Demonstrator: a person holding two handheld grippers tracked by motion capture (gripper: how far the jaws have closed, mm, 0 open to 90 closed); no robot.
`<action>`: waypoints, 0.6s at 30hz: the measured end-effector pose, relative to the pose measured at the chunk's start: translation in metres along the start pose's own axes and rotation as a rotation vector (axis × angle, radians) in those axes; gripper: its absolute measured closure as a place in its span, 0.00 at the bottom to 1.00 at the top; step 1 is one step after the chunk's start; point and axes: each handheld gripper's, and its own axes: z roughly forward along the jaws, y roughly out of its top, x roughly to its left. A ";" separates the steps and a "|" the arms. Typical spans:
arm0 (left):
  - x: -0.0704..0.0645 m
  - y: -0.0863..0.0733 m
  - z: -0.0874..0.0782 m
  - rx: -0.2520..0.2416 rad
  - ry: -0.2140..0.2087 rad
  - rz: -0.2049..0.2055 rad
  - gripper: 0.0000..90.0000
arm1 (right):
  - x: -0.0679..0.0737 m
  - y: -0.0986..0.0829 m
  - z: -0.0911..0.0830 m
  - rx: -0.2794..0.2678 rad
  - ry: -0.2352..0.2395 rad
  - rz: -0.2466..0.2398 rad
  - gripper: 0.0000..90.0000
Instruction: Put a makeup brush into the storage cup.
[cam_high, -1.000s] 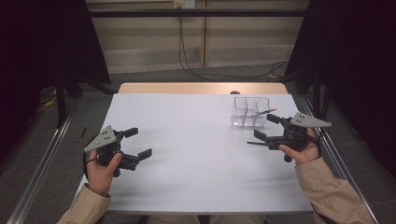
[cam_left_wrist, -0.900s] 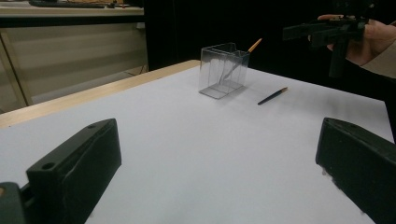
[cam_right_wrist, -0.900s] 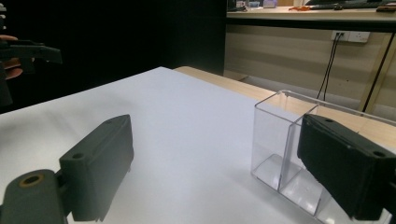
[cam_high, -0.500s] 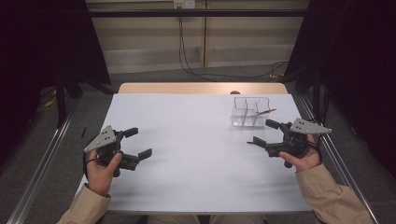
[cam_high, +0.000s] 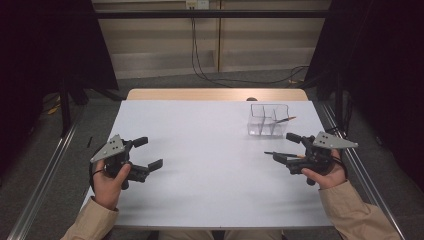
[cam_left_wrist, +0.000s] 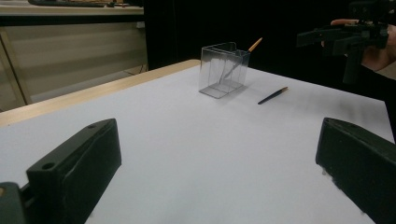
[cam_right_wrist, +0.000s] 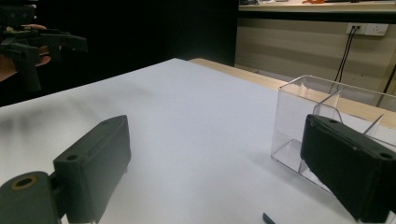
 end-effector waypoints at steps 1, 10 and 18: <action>0.000 0.000 0.000 0.002 0.001 0.002 0.00 | 0.000 -0.001 -0.001 0.002 0.002 0.001 0.08; 0.002 -0.001 -0.004 -0.004 0.009 -0.004 0.00 | 0.002 -0.009 -0.004 0.022 0.008 0.020 0.07; 0.001 -0.003 -0.004 -0.003 0.003 -0.003 0.00 | 0.004 -0.013 -0.006 0.033 0.029 0.007 0.04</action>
